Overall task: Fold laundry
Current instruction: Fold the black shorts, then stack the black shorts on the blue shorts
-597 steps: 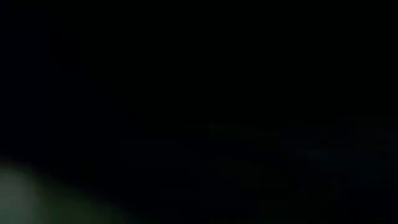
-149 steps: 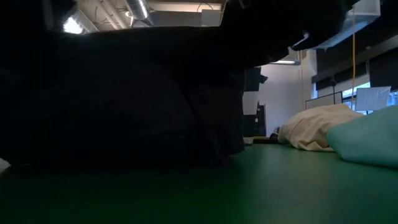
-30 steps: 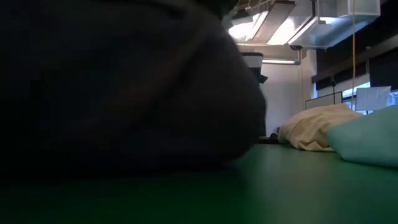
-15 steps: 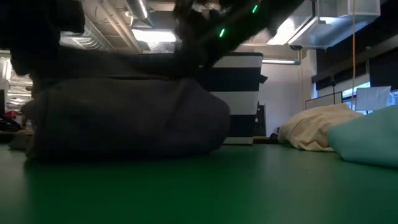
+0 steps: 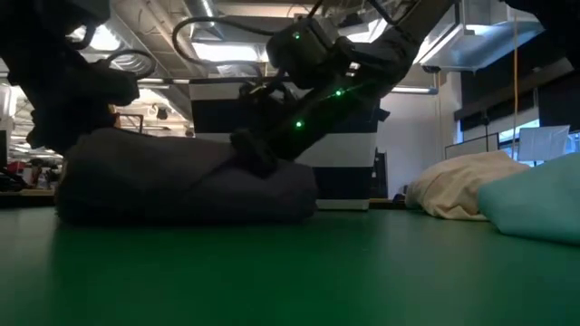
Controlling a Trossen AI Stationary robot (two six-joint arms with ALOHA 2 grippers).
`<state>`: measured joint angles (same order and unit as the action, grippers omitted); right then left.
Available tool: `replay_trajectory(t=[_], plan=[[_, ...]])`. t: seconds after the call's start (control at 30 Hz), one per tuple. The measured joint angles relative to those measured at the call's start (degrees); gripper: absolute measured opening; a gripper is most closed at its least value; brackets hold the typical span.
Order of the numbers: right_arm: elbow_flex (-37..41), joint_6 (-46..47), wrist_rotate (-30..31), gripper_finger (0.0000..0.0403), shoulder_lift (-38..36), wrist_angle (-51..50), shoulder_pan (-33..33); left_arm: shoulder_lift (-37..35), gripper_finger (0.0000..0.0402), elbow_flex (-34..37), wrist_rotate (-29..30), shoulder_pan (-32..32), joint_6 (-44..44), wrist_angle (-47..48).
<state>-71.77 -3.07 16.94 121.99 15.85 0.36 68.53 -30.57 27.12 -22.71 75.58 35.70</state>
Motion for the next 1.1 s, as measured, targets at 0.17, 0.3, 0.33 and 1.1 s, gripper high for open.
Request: replay_trajectory(t=[0.17, 0.3, 0.33, 1.1], plan=[[-0.3, -0.1, 0.9, 0.0099, -0.6, -3.0, 0.0, 0.0, 0.011, -0.5, -2.0, 0.8, -4.6, -2.2], [-2.0, -0.4, 2.0, 0.0121, -2.9, -9.5, 0.0, -0.3, 0.0122, -3.4, -5.7, 1.3, -8.0, 0.0], [-2.3, -0.5, 2.5, 0.0125, -3.8, -11.1, 0.4, -0.4, 0.0122, -4.2, -6.3, 1.4, -8.5, 0.8], [-3.7, -7.9, 5.6, 0.0175, -13.9, -19.1, 8.8, -0.5, 0.0126, -17.7, -10.3, 1.4, -8.4, 21.2]])
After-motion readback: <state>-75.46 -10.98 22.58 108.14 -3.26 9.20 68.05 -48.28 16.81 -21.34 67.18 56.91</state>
